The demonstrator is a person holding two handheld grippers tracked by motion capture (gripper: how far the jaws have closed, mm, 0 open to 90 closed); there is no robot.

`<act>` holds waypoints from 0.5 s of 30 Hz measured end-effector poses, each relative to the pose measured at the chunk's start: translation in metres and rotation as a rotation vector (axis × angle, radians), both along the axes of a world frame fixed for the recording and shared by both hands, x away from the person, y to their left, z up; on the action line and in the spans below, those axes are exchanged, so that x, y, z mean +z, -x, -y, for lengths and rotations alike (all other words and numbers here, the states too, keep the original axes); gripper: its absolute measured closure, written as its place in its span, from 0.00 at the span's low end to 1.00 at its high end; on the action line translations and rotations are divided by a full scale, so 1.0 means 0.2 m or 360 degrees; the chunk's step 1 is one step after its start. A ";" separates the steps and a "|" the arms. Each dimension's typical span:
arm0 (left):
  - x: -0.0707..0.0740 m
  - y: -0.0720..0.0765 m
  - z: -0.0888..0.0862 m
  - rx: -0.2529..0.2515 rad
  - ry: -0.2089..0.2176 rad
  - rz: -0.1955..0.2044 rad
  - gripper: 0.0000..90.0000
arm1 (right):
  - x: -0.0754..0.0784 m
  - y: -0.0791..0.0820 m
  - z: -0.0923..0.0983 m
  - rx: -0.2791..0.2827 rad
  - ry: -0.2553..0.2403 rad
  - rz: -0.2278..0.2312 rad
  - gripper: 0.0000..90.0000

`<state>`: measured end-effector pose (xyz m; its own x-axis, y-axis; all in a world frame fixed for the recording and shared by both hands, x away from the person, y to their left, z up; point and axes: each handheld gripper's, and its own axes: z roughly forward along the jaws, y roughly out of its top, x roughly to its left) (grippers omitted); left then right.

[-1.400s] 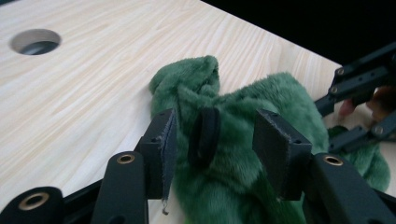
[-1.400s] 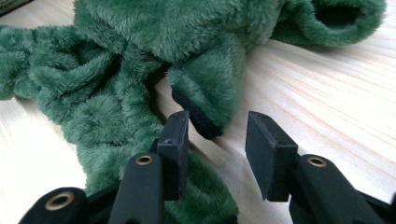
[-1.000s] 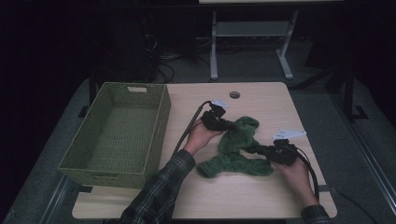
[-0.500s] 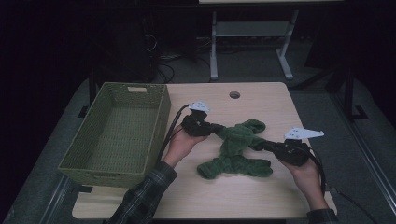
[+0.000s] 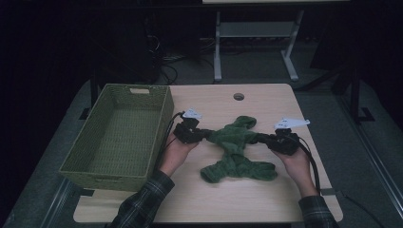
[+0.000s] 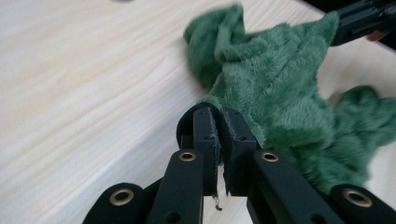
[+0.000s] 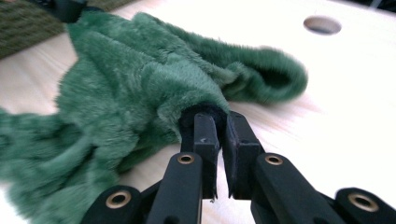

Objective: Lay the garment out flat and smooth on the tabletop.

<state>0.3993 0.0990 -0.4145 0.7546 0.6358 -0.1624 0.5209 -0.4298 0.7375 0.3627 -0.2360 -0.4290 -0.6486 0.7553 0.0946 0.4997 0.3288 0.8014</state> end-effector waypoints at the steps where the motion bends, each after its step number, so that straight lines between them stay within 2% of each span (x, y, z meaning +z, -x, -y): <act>1: -0.02 0.00 0.00 0.0008 -0.0015 -0.0015 0.95 | -0.03 -0.03 -0.01 -0.0005 0.0018 -0.0034 0.94; 4: -0.10 -0.02 0.02 0.0019 -0.0081 -0.0063 0.95 | -0.09 -0.08 -0.03 -0.0020 0.0060 -0.0083 0.94; 6: -0.13 -0.03 0.03 0.0027 -0.0084 -0.0073 0.95 | -0.12 -0.10 -0.04 -0.0027 0.0085 -0.0105 0.94; 8: -0.15 -0.04 0.04 0.0022 -0.0103 -0.0053 0.95 | -0.15 -0.11 -0.05 -0.0047 0.0125 -0.0137 0.94; 11: -0.17 -0.04 0.06 0.0017 -0.0109 -0.0040 0.94 | -0.18 -0.13 -0.05 -0.0058 0.0165 -0.0139 0.93; 13: -0.18 -0.04 0.07 -0.0001 -0.0104 -0.0040 0.91 | -0.19 -0.13 -0.04 -0.0059 0.0144 -0.0154 0.88; 15: -0.15 -0.02 0.06 -0.0002 -0.0095 -0.0017 0.84 | -0.17 -0.11 -0.03 -0.0088 0.0144 -0.0148 0.80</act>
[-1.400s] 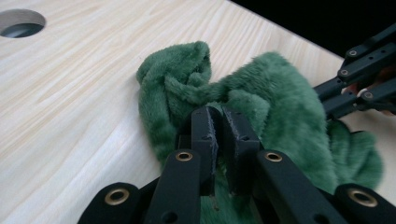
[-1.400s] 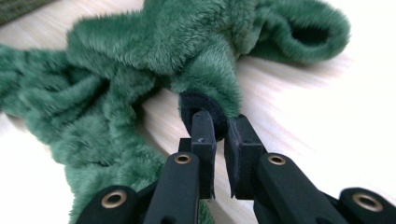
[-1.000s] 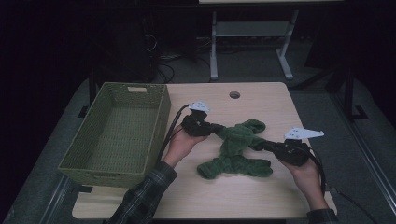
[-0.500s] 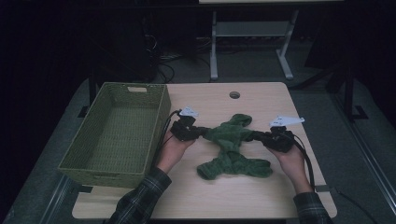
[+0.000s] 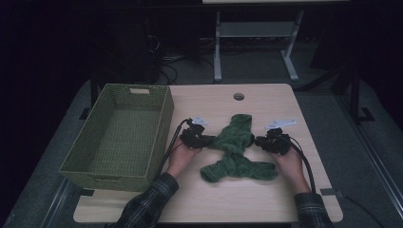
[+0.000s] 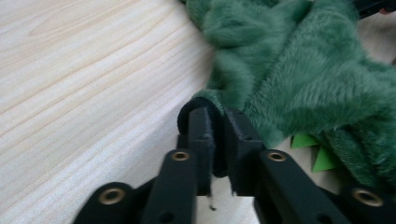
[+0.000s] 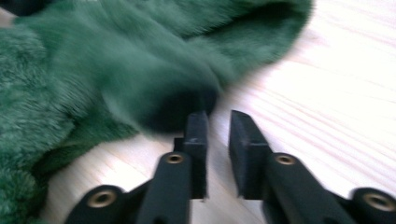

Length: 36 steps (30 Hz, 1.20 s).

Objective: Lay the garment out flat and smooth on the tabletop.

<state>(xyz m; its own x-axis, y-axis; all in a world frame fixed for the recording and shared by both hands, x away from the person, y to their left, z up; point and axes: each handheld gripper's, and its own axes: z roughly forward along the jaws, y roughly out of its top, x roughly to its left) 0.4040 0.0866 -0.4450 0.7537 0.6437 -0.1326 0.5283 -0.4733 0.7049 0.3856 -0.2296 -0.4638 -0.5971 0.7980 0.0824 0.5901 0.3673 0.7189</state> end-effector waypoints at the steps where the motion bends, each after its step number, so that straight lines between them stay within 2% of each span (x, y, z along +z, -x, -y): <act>1: 0.02 0.01 -0.01 0.0005 0.0013 0.0006 0.82 | 0.01 0.01 0.01 -0.0007 -0.0023 0.0011 0.78; 3: 0.06 0.03 -0.03 0.0007 0.0046 0.0021 0.75 | 0.04 0.03 0.05 -0.0026 -0.0074 0.0018 0.77; 6: 0.12 0.09 -0.05 -0.0017 0.0097 0.0047 0.71 | 0.08 0.08 0.10 -0.0010 -0.0114 0.0014 0.77; 9: 0.17 0.16 -0.08 -0.0063 0.0139 0.0066 0.70 | 0.10 0.14 0.13 0.0024 -0.0144 0.0044 0.79; 11: 0.18 0.22 -0.08 -0.0118 0.0192 0.0044 0.69 | 0.11 0.19 0.14 0.0063 -0.0171 0.0016 0.79; 13: 0.18 0.28 -0.08 -0.0160 0.0202 0.0034 0.68 | 0.12 0.25 0.14 0.0099 -0.0183 0.0036 0.80; 14: 0.18 0.30 -0.08 -0.0193 0.0185 0.0039 0.67 | 0.12 0.27 0.14 0.0121 -0.0188 0.0035 0.80; 16: 0.16 0.35 -0.09 -0.0234 0.0197 0.0004 0.64 | 0.13 0.31 0.13 0.0162 -0.0187 0.0014 0.79; 18: 0.13 0.39 -0.08 -0.0271 0.0190 -0.0027 0.62 | 0.12 0.35 0.13 0.0203 -0.0185 0.0028 0.78; 23: 0.05 0.42 -0.05 -0.0334 0.0130 -0.0085 0.58 | 0.07 0.35 0.08 0.0269 -0.0142 -0.0087 0.72; 26: 0.01 0.41 -0.03 -0.0360 0.0076 -0.0111 0.63 | 0.04 0.34 0.06 0.0305 -0.0104 -0.0142 0.74; 28: -0.02 0.40 -0.03 -0.0397 0.0042 -0.0145 0.76 | 0.01 0.34 0.04 0.0305 -0.0044 -0.0210 0.84; 30: -0.03 0.40 -0.03 -0.0420 0.0022 -0.0164 0.87 | 0.00 0.35 0.04 0.0321 -0.0043 -0.0191 0.95; 31: -0.02 0.41 -0.03 -0.0425 0.0023 -0.0171 0.89 | 0.00 0.36 0.04 0.0320 -0.0036 -0.0196 0.98; 36: -0.01 0.45 -0.05 -0.0454 0.0020 -0.0192 0.93 | 0.01 0.42 0.05 0.0366 -0.0024 -0.0205 1.00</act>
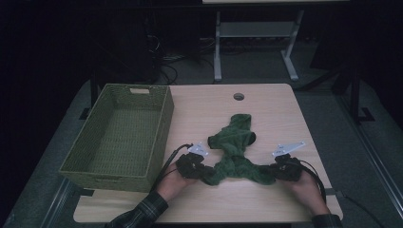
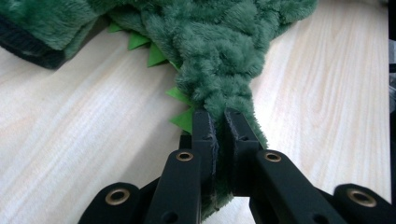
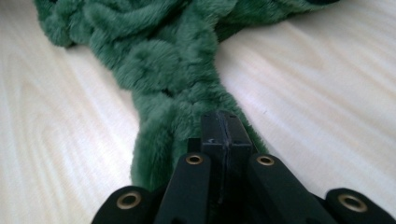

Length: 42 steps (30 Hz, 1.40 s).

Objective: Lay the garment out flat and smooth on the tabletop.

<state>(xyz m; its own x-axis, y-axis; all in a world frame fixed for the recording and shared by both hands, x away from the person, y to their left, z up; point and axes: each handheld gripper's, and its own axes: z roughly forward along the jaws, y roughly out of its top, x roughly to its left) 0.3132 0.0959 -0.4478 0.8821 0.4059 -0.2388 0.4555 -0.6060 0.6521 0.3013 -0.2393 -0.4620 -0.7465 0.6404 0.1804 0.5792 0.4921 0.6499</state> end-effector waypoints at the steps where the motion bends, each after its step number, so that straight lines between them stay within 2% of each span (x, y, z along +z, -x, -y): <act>1: 0.00 0.00 0.00 0.0000 0.0000 0.0000 0.93 | 0.00 0.00 0.00 0.0000 0.0000 0.0000 1.00; 2: 0.00 0.02 -0.01 -0.0016 -0.0001 -0.0010 0.93 | 0.00 0.04 0.00 0.0013 -0.0011 0.0000 1.00; 8: 0.00 0.10 -0.05 -0.0060 -0.0002 -0.0031 0.92 | -0.01 0.15 0.00 0.0056 -0.0010 -0.0011 1.00; 11: 0.00 0.13 -0.05 -0.0070 -0.0004 -0.0006 0.87 | 0.00 0.20 0.00 0.0061 -0.0019 -0.0011 0.99; 12: 0.01 0.13 -0.05 -0.0068 -0.0002 0.0012 0.84 | 0.00 0.21 0.01 0.0072 -0.0023 0.0015 0.98; 16: 0.07 0.11 -0.06 -0.0034 0.0014 0.0076 0.78 | 0.02 0.22 0.04 -0.0007 -0.0072 0.0126 0.85; 18: 0.09 0.10 -0.06 -0.0028 0.0005 0.0101 0.76 | 0.03 0.20 0.06 -0.0061 -0.0095 0.0137 0.78; 19: 0.13 0.08 -0.05 -0.0014 -0.0004 0.0152 0.76 | 0.03 0.19 0.07 -0.0094 -0.0097 0.0148 0.75; 20: 0.15 0.05 -0.05 0.0000 0.0004 0.0175 0.76 | 0.03 0.19 0.08 -0.0123 -0.0099 0.0143 0.73; 22: 0.17 0.03 -0.05 0.0020 0.0015 0.0181 0.76 | 0.03 0.17 0.10 -0.0171 -0.0089 0.0153 0.71; 24: 0.21 -0.05 -0.03 0.0052 0.0015 0.0200 0.77 | 0.02 0.16 0.10 -0.0194 -0.0087 0.0159 0.70; 29: 0.24 -0.24 0.06 0.0108 0.0008 0.0244 0.78 | 0.03 0.16 0.09 -0.0179 -0.0082 0.0162 0.69; 32: 0.23 -0.37 0.13 0.0133 0.0036 0.0238 0.79 | 0.02 0.16 0.08 -0.0167 -0.0083 0.0169 0.69; 34: 0.23 -0.42 0.17 0.0139 0.0059 0.0229 0.80 | 0.02 0.16 0.08 -0.0162 -0.0086 0.0167 0.69; 36: 0.22 -0.48 0.22 0.0140 0.0049 0.0229 0.80 | 0.02 0.16 0.09 -0.0159 -0.0088 0.0167 0.69; 38: 0.21 -0.54 0.26 0.0154 0.0076 0.0209 0.80 | 0.02 0.16 0.08 -0.0156 -0.0089 0.0164 0.69; 41: 0.18 -0.62 0.32 0.0137 0.0036 0.0198 0.80 | 0.02 0.16 0.08 -0.0147 -0.0087 0.0164 0.68; 42: 0.17 -0.64 0.34 0.0138 0.0043 0.0189 0.80 | 0.02 0.16 0.08 -0.0146 -0.0093 0.0161 0.68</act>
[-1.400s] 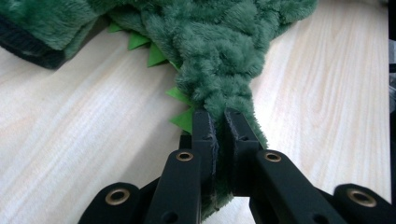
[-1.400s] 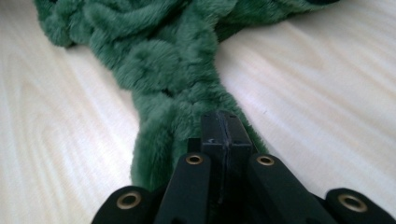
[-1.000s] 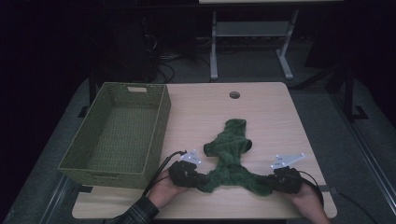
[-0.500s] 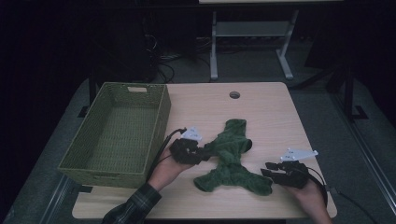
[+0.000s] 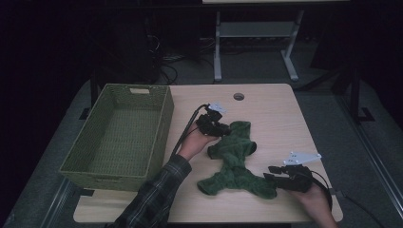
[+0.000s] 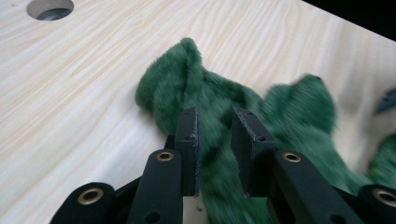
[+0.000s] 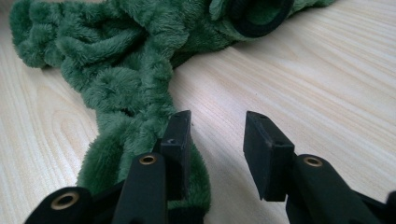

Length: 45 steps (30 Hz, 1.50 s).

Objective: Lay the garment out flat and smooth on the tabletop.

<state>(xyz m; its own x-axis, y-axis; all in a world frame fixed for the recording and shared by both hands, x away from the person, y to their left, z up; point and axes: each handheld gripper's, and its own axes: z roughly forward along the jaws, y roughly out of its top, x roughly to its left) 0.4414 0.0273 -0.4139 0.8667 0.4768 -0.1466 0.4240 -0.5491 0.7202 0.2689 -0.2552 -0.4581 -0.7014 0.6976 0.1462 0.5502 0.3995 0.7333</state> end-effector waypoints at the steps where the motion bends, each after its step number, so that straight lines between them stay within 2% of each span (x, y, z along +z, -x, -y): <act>1: -0.01 -0.02 0.02 -0.0001 0.0003 -0.0014 0.80 | 0.00 0.00 0.00 0.0003 0.0001 0.0002 0.68; 5: -0.07 -0.06 0.08 0.0003 0.0027 -0.0094 0.75 | 0.00 0.01 0.00 0.0005 -0.0004 0.0001 0.68; 8: -0.10 -0.08 0.11 -0.0005 -0.0035 -0.0099 0.75 | 0.01 0.01 0.00 0.0009 -0.0008 0.0003 0.68; 10: -0.12 -0.08 0.12 -0.0003 -0.0039 -0.0120 0.76 | 0.01 0.01 0.00 0.0015 -0.0009 0.0005 0.68; 11: -0.13 -0.09 0.12 -0.0014 -0.0068 -0.0109 0.80 | 0.01 0.01 0.00 0.0022 -0.0005 0.0014 0.68; 14: -0.13 -0.09 0.12 -0.0019 -0.0098 -0.0119 0.97 | 0.01 0.01 -0.01 0.0025 -0.0013 0.0015 0.68; 15: -0.12 -0.09 0.11 -0.0018 -0.0114 -0.0109 0.98 | 0.01 0.01 -0.01 0.0029 -0.0013 0.0021 0.68; 19: -0.07 -0.08 0.07 0.0023 -0.0082 -0.0083 1.00 | 0.01 0.01 -0.01 0.0034 -0.0008 0.0020 0.67; 21: -0.03 -0.07 0.02 0.0077 -0.0091 -0.0062 1.00 | 0.01 0.01 -0.01 0.0036 -0.0009 0.0018 0.67; 24: 0.00 -0.08 -0.05 0.0140 -0.0159 -0.0019 1.00 | 0.01 0.02 -0.02 0.0052 -0.0014 0.0011 0.67; 27: 0.00 -0.08 -0.09 0.0181 -0.0184 -0.0017 1.00 | 0.01 0.03 -0.04 0.0064 -0.0011 0.0009 0.67; 28: -0.01 -0.08 -0.13 0.0224 -0.0209 -0.0025 1.00 | 0.01 0.03 -0.04 0.0076 0.0002 0.0019 0.67; 32: -0.05 -0.09 -0.20 0.0305 -0.0270 -0.0050 0.99 | 0.01 0.03 -0.06 0.0080 0.0004 0.0002 0.67; 35: -0.10 -0.10 -0.22 0.0379 -0.0335 -0.0080 0.99 | 0.00 0.03 -0.06 0.0097 0.0013 0.0002 0.67; 37: -0.13 -0.10 -0.22 0.0402 -0.0380 -0.0084 0.99 | 0.00 0.03 -0.06 0.0105 0.0007 -0.0008 0.67; 41: -0.16 -0.10 -0.22 0.0405 -0.0365 -0.0102 0.98 | -0.01 0.03 -0.08 0.0136 0.0015 -0.0041 0.70; 45: -0.17 -0.10 -0.21 0.0401 -0.0325 -0.0104 0.98 | -0.03 0.03 -0.09 0.0165 0.0082 -0.0095 0.86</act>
